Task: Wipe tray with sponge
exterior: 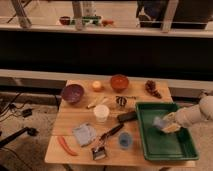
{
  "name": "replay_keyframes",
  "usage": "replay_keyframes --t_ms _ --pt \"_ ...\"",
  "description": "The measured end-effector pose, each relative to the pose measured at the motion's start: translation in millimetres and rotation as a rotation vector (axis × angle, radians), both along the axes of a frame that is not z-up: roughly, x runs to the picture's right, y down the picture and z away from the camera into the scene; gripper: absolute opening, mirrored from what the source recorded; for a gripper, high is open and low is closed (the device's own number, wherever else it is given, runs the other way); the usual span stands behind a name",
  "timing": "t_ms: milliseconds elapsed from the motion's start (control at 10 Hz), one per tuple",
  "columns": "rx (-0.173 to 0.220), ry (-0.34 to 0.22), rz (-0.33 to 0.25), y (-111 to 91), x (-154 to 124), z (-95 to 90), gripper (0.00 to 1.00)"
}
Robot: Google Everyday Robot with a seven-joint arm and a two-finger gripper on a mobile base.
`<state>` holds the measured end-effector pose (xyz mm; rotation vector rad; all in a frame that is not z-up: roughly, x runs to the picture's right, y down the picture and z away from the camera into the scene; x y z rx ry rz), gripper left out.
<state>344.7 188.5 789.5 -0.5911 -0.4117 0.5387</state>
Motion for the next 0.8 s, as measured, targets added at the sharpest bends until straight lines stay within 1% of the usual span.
replay_keyframes --t_ms 200,300,500,600,700,800 --pt "0.0 0.003 0.004 1.0 2.2 -0.9 0.33" --pt "0.0 0.003 0.003 0.8 1.9 -0.7 0.41" --pt "0.0 -0.001 0.0 -0.6 -0.7 0.2 0.64" --pt "0.0 0.0 0.0 -0.5 -0.4 0.1 0.73" --pt "0.0 0.0 0.001 -0.2 0.1 -0.1 0.77" --pt "0.0 0.0 0.001 -0.4 -0.1 0.0 0.78"
